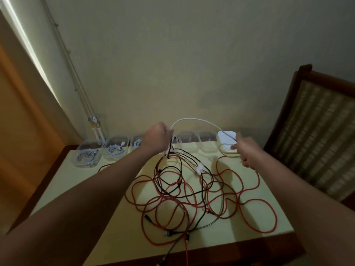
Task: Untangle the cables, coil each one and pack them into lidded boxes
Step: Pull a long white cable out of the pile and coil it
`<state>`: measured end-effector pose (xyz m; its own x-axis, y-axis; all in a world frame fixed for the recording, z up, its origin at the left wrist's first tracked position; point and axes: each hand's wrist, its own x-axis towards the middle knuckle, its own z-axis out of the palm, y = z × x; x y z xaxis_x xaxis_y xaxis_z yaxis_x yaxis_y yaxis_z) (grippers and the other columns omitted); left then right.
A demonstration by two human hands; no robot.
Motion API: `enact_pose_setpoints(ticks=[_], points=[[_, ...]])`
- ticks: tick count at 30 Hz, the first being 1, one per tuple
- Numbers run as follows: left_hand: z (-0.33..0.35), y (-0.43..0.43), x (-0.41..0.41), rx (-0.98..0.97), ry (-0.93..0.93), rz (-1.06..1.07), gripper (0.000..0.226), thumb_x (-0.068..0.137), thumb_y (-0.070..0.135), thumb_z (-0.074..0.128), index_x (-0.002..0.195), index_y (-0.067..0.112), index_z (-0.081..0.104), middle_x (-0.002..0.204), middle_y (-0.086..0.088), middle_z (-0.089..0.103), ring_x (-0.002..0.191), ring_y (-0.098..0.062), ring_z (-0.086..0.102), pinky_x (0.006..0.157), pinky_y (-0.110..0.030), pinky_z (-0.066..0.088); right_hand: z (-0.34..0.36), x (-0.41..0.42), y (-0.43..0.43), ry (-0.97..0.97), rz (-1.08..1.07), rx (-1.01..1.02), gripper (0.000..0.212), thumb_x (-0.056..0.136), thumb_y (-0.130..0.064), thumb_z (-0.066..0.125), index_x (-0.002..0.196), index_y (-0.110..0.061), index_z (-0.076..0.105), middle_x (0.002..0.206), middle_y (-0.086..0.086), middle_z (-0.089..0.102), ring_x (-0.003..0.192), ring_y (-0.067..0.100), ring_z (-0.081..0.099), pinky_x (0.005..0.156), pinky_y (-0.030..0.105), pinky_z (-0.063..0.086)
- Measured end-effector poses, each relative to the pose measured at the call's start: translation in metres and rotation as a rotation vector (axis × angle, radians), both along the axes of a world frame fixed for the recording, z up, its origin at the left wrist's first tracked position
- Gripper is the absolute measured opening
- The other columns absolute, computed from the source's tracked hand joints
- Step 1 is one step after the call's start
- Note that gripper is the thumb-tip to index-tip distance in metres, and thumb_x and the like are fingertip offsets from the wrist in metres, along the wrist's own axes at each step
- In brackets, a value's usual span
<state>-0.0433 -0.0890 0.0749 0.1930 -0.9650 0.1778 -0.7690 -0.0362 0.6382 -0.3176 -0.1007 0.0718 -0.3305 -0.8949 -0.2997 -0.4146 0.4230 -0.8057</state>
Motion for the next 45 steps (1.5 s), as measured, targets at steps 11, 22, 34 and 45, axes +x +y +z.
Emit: enact_pose_setpoints(ticks=[11,22,34,45], points=[[0.019,0.011,0.006,-0.068,0.479,-0.015,0.013,0.098,0.027,0.063,0.096,0.015,0.059,0.083,-0.002,0.076,0.046,-0.001,0.056,0.04,-0.018,0.039,0.004,0.01,0.019,0.153,0.324,-0.296,0.018,0.102,-0.02,0.053,0.098,-0.011,0.068,0.078,0.008,0.071,0.062,0.021,0.065,0.065,0.034,0.054],[0.051,0.024,-0.027,-0.044,0.758,-0.24,0.02,0.092,0.024,0.072,0.099,0.008,0.064,0.086,-0.008,0.077,0.066,-0.013,0.068,0.056,-0.02,0.049,0.045,0.068,0.04,0.226,0.626,-0.454,0.033,0.084,-0.057,0.073,0.102,-0.03,0.074,0.08,-0.013,0.065,0.076,0.002,0.06,0.063,0.026,0.045],[0.055,0.033,-0.031,-0.08,0.914,-0.236,0.025,0.096,0.033,0.066,0.101,0.009,0.063,0.09,-0.008,0.077,0.076,-0.014,0.072,0.067,-0.025,0.058,0.045,0.069,0.04,0.312,0.452,-0.609,0.019,0.09,-0.032,0.074,0.093,-0.013,0.079,0.083,0.002,0.075,0.075,0.016,0.067,0.071,0.028,0.052],[-0.039,0.049,-0.006,-0.11,-0.029,-0.23,0.024,0.09,0.029,0.072,0.113,0.022,0.07,0.109,0.008,0.07,0.095,-0.006,0.06,0.085,-0.025,0.047,0.066,0.03,0.038,0.253,0.29,-0.689,0.026,0.095,-0.033,0.069,0.082,-0.012,0.077,0.068,-0.015,0.066,0.05,-0.013,0.052,0.05,0.005,0.034]])
